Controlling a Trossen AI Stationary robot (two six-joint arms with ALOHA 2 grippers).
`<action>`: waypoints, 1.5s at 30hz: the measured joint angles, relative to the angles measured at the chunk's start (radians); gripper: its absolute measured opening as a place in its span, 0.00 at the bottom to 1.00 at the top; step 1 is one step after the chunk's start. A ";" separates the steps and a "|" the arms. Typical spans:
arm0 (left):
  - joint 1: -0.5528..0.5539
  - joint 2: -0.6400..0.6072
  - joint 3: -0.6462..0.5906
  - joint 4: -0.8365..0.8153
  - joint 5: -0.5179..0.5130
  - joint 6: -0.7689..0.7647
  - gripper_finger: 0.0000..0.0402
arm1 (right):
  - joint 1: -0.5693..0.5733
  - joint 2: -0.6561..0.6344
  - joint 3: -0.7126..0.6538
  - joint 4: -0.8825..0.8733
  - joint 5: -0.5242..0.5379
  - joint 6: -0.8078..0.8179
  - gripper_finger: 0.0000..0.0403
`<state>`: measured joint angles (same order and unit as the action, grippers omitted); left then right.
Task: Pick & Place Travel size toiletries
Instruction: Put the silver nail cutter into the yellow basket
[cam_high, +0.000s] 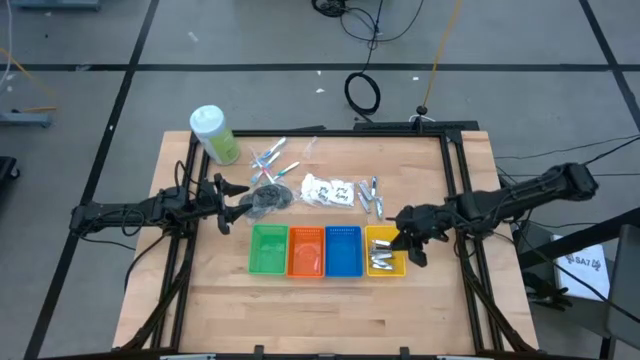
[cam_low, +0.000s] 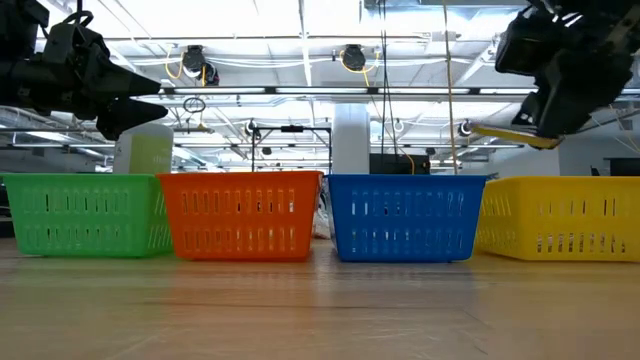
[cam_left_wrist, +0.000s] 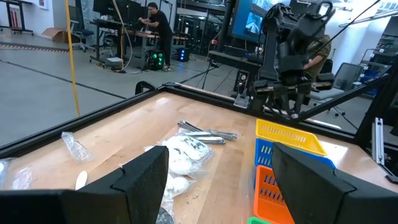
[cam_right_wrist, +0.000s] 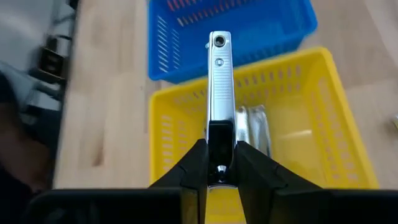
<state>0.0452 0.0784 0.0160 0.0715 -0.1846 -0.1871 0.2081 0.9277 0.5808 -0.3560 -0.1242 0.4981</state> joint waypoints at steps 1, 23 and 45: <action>0.000 0.000 0.000 0.000 0.000 0.000 0.70 | 0.011 0.000 0.000 -0.007 0.022 0.010 0.13; 0.000 0.000 0.000 0.000 0.000 0.000 0.70 | 0.030 0.016 -0.053 0.052 0.047 -0.010 0.13; 0.000 0.000 0.000 0.000 0.000 0.000 0.70 | 0.022 0.015 -0.077 0.137 0.047 -0.030 0.35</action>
<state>0.0452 0.0784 0.0162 0.0715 -0.1848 -0.1871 0.2306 0.9428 0.5037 -0.2193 -0.0770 0.4680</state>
